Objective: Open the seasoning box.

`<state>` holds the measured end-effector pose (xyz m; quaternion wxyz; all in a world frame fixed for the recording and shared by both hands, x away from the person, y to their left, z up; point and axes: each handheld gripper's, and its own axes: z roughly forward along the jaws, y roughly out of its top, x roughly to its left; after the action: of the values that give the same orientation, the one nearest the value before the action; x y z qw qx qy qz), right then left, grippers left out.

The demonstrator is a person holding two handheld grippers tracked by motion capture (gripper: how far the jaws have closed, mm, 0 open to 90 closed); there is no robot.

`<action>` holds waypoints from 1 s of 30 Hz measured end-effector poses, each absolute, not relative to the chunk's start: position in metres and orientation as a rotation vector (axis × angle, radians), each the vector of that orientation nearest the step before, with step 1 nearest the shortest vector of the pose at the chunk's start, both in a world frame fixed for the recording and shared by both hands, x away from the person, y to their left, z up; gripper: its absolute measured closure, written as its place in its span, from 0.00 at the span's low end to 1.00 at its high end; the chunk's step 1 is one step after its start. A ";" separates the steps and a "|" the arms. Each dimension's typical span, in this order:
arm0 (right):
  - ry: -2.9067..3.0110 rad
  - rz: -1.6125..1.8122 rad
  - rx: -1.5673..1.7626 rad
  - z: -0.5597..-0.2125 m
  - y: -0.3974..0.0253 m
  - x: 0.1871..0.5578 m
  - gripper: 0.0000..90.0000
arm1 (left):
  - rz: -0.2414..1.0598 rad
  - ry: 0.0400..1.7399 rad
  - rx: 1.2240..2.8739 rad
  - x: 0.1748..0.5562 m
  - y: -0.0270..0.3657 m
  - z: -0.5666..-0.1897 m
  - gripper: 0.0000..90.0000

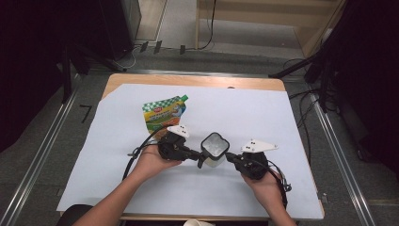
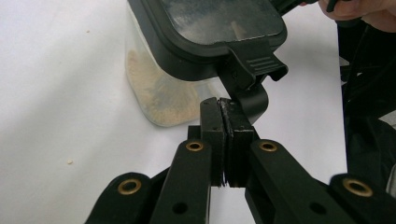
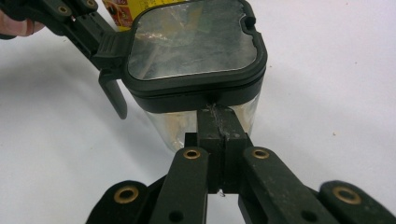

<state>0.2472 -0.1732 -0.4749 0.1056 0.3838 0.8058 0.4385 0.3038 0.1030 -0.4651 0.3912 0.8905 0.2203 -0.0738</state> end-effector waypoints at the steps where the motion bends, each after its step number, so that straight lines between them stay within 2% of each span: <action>1: 2.373 1.291 1.138 -0.475 -0.173 0.248 1.00 | -0.188 0.554 2.263 0.303 0.101 -0.465 1.00; 30: 2.338 1.282 1.187 -0.480 -0.172 0.266 1.00 | -0.191 0.503 2.248 0.292 0.078 -0.469 1.00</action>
<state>0.2663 -0.1716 -0.4799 0.1113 0.4042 0.7960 0.4366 0.2916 0.0779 -0.4686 0.4032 0.8899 0.1993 -0.0755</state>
